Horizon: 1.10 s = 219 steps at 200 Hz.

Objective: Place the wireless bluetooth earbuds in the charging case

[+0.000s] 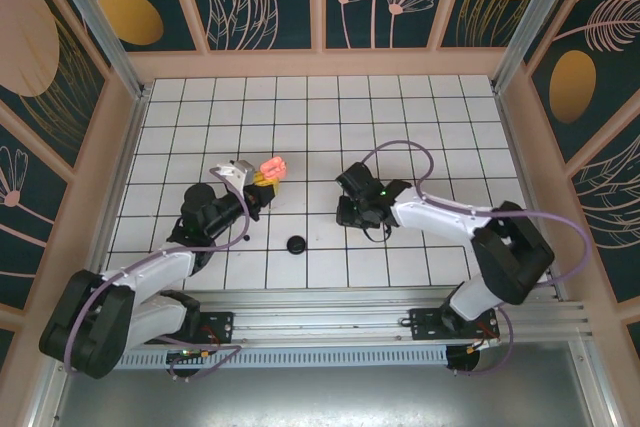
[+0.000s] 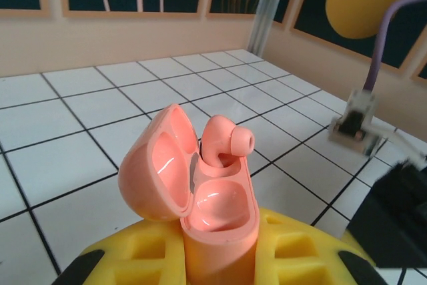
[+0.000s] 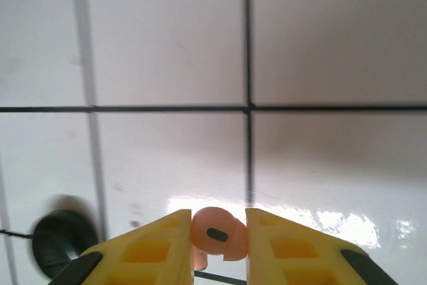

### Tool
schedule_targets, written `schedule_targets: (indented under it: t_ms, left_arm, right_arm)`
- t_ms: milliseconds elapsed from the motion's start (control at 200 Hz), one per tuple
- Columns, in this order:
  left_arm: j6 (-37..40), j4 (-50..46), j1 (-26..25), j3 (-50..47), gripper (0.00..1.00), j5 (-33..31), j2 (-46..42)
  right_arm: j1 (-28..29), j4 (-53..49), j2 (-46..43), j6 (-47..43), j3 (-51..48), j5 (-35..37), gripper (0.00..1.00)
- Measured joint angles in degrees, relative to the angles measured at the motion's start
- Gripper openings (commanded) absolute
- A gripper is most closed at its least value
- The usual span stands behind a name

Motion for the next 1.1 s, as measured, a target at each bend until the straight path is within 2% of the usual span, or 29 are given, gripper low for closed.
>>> schedule_targets:
  t_ms: [280, 520, 771, 1096]
  left_arm:
    - [3.98, 3.28, -4.09, 1.92, 0.08, 3.3, 7.5]
    - [6.45, 3.76, -6.43, 5.62, 0.08, 5.53, 11.52]
    - [7.08, 4.48, -7.48, 7.28, 0.08, 6.62, 12.61]
    - [5.75, 7.34, -8.04, 7.61, 0.08, 6.99, 12.66]
  right_arm:
    - [2.27, 11.23, -11.76, -11.43, -1.92, 6.47, 0.21]
    - [3.43, 20.96, -17.35, -23.21, -4.02, 6.8, 0.21]
    - [3.96, 30.47, -17.44, -30.6, -4.98, 3.08, 0.21]
    - [5.03, 37.42, -12.2, -33.66, -4.98, -0.33, 0.21]
